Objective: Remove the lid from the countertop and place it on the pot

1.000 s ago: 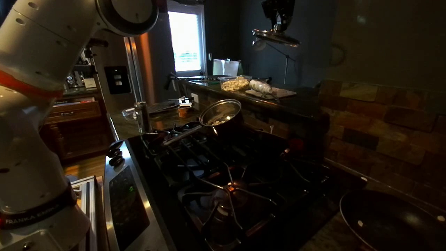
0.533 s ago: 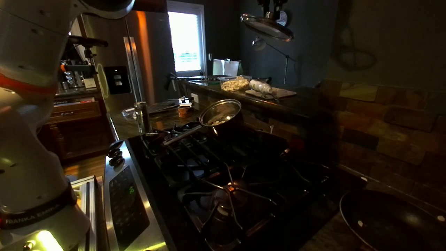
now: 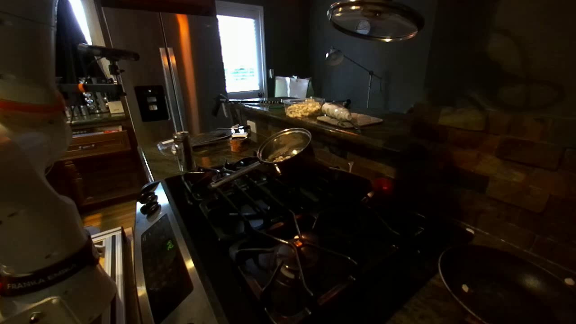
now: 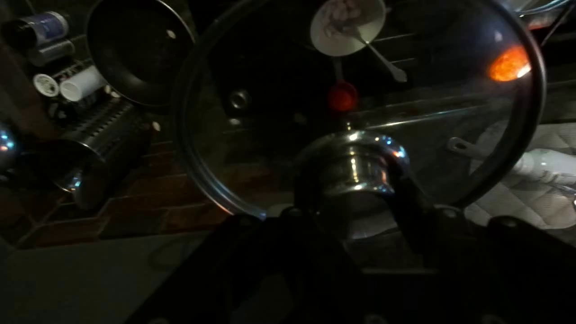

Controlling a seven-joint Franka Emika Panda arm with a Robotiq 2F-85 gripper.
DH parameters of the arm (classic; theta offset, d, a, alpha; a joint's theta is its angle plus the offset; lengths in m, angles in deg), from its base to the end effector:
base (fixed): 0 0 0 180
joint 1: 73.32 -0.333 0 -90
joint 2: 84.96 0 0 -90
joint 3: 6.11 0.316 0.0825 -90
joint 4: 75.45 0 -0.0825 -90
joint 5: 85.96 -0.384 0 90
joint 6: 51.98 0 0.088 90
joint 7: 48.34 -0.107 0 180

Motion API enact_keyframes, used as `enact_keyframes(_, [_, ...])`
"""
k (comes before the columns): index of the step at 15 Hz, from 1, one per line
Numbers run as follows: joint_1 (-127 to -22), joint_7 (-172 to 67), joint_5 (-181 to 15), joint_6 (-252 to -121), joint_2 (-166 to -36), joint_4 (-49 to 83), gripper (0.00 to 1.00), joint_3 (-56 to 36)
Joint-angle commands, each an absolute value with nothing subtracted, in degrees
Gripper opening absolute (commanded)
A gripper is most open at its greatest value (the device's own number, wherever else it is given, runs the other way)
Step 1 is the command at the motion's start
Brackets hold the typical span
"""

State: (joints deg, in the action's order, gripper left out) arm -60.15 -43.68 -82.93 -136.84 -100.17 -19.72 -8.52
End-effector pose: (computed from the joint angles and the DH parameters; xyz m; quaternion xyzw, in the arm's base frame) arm 0.5870 -0.1644 0.7373 0.9872 -0.0985 0.1139 0.0521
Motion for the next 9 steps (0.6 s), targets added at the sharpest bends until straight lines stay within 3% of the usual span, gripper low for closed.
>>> enact_keyframes(1, [-59.0, -47.4, -80.3, -145.4, -91.7, -5.9, 0.23, -10.5])
enact_keyframes(9, [-55.9, -65.2, -79.6, -164.5, -84.8, 17.0, 0.23, -14.9])
